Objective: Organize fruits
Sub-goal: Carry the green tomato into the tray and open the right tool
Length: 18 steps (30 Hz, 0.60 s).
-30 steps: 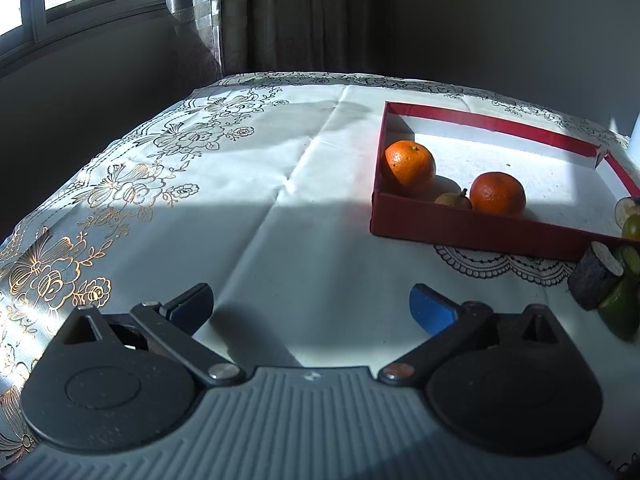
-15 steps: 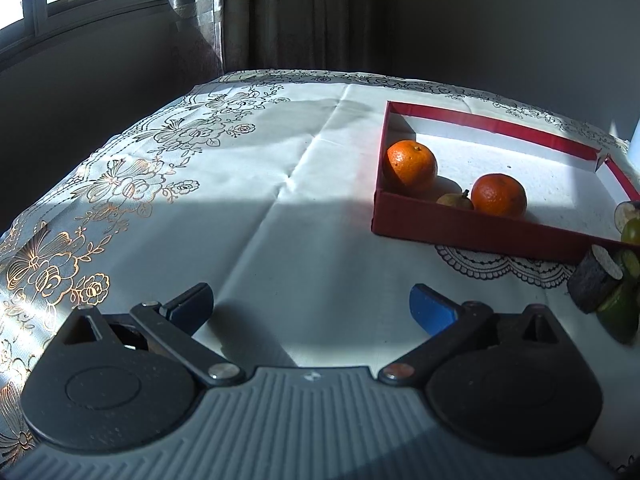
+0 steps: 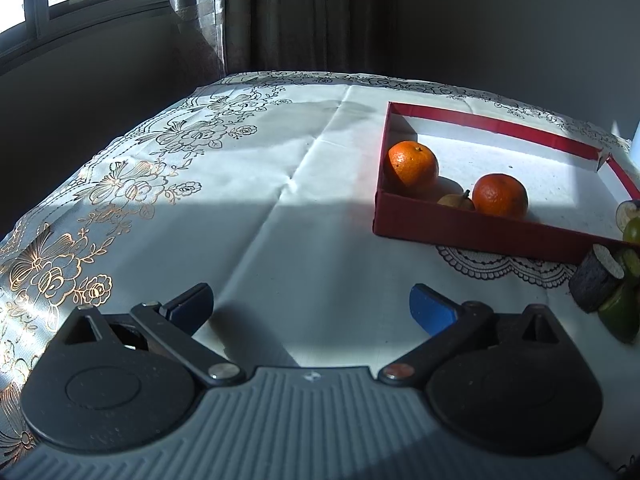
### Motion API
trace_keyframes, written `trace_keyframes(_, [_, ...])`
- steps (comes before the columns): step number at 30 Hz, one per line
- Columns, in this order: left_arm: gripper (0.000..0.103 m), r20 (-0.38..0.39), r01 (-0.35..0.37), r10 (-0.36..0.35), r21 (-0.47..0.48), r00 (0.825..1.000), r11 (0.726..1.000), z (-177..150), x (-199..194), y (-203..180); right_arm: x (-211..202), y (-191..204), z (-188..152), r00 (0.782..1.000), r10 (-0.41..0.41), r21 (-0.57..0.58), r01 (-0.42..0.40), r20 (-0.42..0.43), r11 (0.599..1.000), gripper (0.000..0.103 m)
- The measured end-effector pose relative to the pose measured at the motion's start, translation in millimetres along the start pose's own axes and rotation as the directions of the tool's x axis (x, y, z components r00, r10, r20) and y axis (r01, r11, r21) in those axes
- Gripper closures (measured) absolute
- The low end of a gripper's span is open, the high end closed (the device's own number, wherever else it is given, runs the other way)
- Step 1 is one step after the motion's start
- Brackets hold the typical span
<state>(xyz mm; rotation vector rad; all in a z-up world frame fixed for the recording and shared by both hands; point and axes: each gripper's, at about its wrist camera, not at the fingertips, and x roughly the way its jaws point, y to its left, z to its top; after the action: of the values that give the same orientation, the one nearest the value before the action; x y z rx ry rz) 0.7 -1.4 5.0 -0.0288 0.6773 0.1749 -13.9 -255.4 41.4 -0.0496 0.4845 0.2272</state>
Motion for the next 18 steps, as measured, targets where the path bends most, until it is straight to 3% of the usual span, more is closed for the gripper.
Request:
trace_keyframes(7, [0.000, -0.002, 0.001, -0.001, -0.004, 1.000, 1.000, 0, 0, 1, 33, 12, 9, 1.000, 0.005, -0.030, -0.006, -0.030, 1.000, 0.069])
trace_keyframes(18, [0.000, -0.003, 0.001, -0.001, -0.004, 1.000, 1.000, 0, 1, 0, 46, 8, 8, 1.000, 0.000, -0.012, 0.000, -0.026, 1.000, 0.069])
